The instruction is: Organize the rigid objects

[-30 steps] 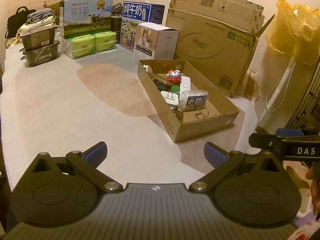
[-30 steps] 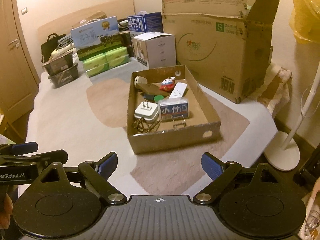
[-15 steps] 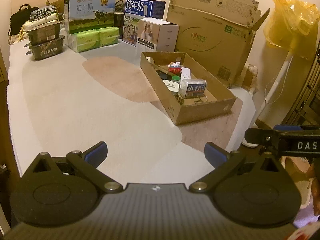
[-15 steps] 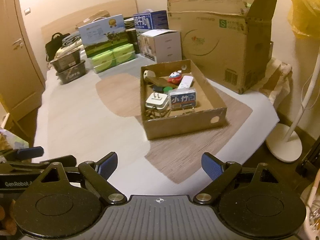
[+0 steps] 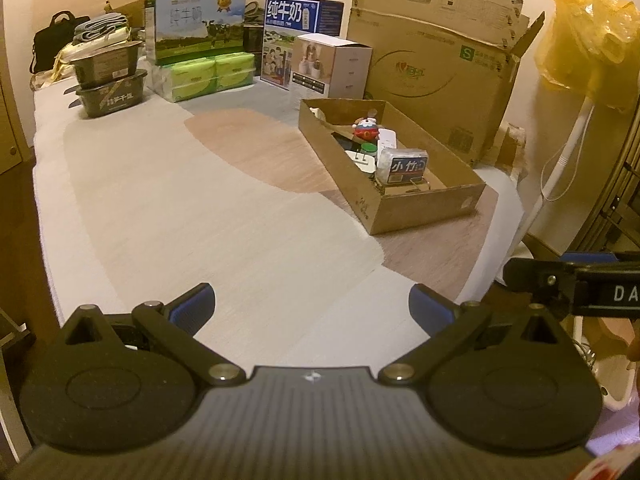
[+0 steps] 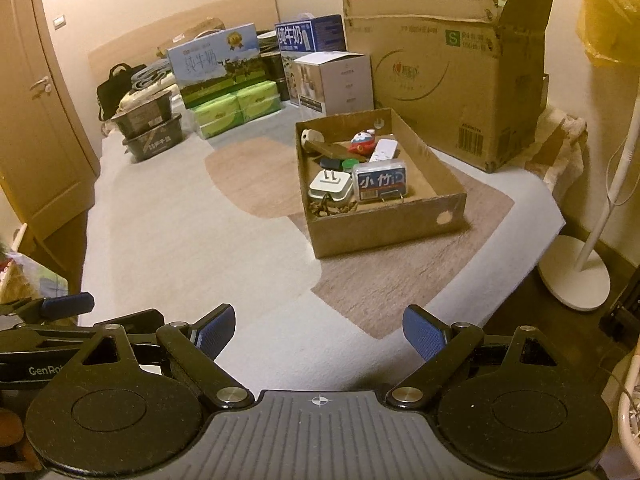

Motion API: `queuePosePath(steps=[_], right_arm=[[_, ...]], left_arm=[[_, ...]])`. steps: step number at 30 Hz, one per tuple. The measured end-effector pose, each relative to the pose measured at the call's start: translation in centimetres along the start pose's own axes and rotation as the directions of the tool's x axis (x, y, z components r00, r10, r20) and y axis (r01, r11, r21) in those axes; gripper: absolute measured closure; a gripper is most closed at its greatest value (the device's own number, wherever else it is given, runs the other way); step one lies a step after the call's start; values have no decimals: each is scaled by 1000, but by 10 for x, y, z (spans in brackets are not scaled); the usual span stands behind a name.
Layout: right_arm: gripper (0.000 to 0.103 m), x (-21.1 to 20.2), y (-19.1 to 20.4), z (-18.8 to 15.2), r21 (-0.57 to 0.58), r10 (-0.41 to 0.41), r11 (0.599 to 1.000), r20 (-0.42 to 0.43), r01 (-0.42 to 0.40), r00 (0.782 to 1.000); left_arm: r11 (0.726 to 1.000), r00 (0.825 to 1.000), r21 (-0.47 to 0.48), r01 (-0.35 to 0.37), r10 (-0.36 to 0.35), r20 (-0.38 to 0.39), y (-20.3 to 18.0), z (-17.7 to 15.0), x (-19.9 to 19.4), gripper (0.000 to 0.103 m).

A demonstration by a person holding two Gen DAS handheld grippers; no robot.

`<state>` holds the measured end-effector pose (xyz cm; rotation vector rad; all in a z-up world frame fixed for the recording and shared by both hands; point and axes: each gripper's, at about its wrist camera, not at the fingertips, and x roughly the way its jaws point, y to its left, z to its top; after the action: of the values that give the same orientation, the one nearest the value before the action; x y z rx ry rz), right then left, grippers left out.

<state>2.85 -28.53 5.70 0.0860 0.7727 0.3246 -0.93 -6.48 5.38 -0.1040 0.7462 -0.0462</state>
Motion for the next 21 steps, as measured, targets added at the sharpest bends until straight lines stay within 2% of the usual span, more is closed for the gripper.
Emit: queuePosePath(steps=[21], right_arm=[[13,-2,5,-6,-19,-16,1000,7,16,1000]], left_arm=[[999,1000,-35,-13,13,9,8,0,-6,0]])
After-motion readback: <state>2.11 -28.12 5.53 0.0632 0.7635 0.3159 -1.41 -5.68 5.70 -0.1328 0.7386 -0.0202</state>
